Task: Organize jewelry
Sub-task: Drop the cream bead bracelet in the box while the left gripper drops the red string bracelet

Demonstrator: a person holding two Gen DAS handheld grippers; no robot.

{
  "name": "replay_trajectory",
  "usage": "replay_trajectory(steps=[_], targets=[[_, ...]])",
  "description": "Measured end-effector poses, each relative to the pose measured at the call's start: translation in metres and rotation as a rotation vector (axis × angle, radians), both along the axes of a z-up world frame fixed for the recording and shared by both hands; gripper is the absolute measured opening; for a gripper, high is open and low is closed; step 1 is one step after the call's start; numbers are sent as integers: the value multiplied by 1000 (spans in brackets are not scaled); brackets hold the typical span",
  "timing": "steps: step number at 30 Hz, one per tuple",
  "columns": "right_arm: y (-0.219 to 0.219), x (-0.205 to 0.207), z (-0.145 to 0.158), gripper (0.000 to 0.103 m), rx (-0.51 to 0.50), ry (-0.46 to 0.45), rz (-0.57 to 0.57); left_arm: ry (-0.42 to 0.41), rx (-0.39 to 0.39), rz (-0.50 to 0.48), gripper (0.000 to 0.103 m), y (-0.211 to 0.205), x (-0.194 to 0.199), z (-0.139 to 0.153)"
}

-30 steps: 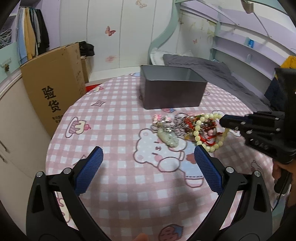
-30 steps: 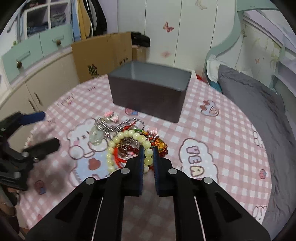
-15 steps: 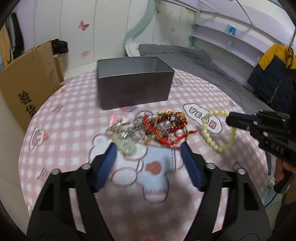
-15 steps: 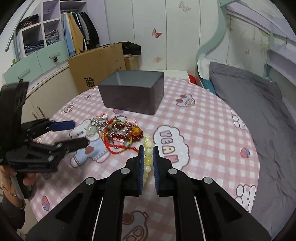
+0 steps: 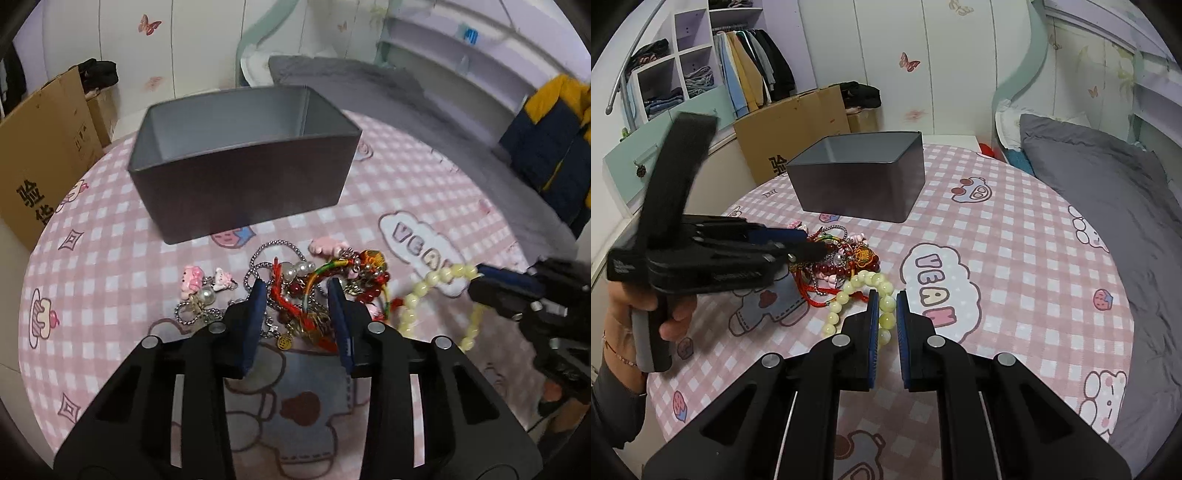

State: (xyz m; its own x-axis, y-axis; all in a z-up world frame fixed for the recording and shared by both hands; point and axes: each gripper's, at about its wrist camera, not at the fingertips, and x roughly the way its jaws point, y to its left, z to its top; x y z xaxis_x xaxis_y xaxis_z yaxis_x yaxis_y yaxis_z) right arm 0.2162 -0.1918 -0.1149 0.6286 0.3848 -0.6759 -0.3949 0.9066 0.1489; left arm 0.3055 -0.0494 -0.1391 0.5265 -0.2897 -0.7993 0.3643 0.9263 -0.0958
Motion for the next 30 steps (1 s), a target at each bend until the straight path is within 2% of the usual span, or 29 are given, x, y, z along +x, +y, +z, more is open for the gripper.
replay_trajectory(steps=[2, 3, 6, 11, 25, 30], targets=[[1, 2, 0, 8, 2, -1, 3, -4, 10, 8, 26, -1, 2, -1], [1, 2, 0, 8, 3, -2, 3, 1, 8, 6, 16, -1, 3, 0], [0, 2, 1, 8, 9, -8, 7, -12, 3, 1, 7, 1, 2, 1], [2, -1, 13, 8, 17, -31, 15, -46, -44, -15, 6, 11, -8, 17], [25, -4, 70, 8, 0, -140, 45, -147, -241, -98, 6, 41, -39, 94], [39, 19, 98, 8, 6, -194, 43, -229, -236, -62, 6, 55, -24, 123]])
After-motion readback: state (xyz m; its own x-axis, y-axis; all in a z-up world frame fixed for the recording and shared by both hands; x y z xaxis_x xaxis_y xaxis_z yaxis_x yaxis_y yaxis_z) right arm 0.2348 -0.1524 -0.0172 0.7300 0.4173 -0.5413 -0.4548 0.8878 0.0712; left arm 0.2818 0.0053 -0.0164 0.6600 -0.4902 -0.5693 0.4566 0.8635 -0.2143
